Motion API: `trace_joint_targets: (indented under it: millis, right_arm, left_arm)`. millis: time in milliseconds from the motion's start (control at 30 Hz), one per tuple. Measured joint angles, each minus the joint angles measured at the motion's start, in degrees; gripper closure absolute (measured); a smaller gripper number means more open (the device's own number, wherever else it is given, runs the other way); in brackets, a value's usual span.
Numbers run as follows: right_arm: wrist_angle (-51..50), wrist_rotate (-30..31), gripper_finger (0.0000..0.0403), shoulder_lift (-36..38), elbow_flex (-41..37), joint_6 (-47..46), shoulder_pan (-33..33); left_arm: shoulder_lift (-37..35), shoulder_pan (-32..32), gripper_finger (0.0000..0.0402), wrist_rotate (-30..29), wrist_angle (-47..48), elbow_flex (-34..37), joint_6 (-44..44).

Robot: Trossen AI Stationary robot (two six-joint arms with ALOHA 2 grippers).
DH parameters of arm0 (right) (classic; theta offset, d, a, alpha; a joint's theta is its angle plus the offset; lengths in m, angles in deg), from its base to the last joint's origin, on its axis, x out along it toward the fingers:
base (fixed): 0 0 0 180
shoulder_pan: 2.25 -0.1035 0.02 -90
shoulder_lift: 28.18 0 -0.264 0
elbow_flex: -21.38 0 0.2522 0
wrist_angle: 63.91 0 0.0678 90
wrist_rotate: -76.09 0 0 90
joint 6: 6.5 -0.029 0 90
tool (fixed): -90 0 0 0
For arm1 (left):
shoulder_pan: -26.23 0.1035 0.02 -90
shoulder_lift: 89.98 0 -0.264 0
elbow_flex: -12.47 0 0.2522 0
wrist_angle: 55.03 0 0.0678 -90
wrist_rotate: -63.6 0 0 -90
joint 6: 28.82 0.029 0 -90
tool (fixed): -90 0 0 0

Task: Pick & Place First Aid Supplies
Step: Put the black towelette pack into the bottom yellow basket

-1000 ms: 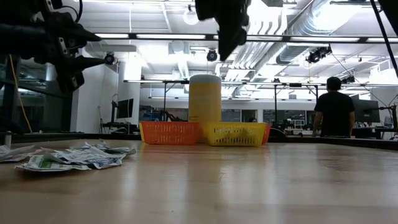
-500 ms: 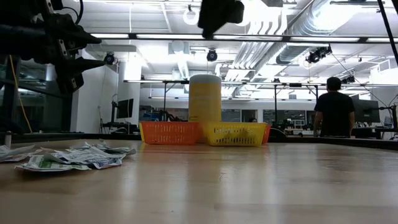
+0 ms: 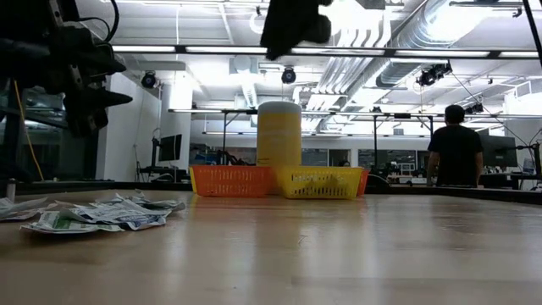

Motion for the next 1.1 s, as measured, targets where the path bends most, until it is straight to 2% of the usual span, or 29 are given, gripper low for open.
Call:
trace_joint_targets:
  millis: [300, 433, 633, 767, 1100]
  right_arm:
    - [20.7, -7.5, 0.0310, 4.6, -20.2, -5.0, 0.0]
    - [29.0, -5.3, 0.0321, 8.7, -29.4, -9.0, -0.4]
    - [43.7, -3.4, 0.0328, 19.8, -46.4, -12.5, -1.5]
    - [47.6, -2.7, 0.0331, 28.3, -56.4, -13.7, -1.6]
    - [55.8, -0.8, 0.0332, 46.4, -76.0, -21.6, -1.5]
  left_arm:
    - [0.0, 0.0, 0.0211, -0.3, 0.5, 0.0, 0.4]
    - [0.9, 0.0, 0.0211, -0.3, 0.5, 0.0, 2.0]
    - [4.1, 0.0, 0.0211, -1.5, 0.3, 0.0, 2.0]
    - [6.5, 0.0, 0.0211, -1.5, 0.3, 0.0, 2.3]
    - [14.3, 0.0, 0.0211, 6.0, 0.3, 0.0, 8.2]
